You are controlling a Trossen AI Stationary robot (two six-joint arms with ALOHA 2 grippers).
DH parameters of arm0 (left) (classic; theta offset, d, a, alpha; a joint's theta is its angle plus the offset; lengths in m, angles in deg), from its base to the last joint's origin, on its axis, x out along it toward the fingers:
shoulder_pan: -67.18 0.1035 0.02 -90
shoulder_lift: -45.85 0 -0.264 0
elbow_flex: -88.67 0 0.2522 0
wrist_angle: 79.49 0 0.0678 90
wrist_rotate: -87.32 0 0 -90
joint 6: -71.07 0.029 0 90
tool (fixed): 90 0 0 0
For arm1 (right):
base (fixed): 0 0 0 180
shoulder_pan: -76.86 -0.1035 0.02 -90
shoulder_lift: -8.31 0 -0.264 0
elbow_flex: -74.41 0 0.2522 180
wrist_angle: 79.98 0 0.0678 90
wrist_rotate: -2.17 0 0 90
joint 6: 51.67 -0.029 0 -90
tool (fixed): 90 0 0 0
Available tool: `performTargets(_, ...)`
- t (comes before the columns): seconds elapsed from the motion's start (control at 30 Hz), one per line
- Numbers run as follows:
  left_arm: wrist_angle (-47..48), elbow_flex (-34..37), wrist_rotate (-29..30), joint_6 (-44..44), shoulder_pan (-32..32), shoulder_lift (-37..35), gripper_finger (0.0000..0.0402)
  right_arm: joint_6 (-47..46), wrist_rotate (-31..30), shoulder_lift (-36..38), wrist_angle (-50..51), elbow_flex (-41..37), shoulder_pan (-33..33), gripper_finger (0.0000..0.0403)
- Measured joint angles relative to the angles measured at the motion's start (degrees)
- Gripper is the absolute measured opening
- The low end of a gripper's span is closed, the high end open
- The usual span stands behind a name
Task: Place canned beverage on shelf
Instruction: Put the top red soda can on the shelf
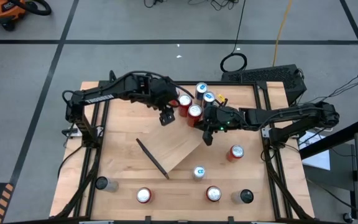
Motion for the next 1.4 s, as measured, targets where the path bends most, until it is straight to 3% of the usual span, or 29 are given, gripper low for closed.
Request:
performTargets(0.43,-1.18,0.0,-0.22,1.68,0.25,0.0,0.0253,-1.51,0.27,1.16,3.37,0.0,-0.44,0.0)
performTargets(0.77,-11.12,-0.03,-5.23,-1.52,-3.25,-0.5,0.025,-5.69,-1.62,10.61,10.6,0.0,-3.41,0.0)
performTargets(1.0,-11.6,0.57,10.38,-5.87,-10.3,1.71,0.0208,-5.59,-13.5,15.8,11.54,0.36,-3.83,0.0)
performTargets(1.23,-13.79,2.0,15.4,-12.97,-12.57,5.45,0.0159,1.35,-14.52,13.02,11.78,2.61,-2.16,0.0)
performTargets(1.4,-17.83,3.3,15.27,-16.1,-13.12,6.33,0.0141,3.04,-14.46,10.9,11.99,3.23,-1.84,0.0)
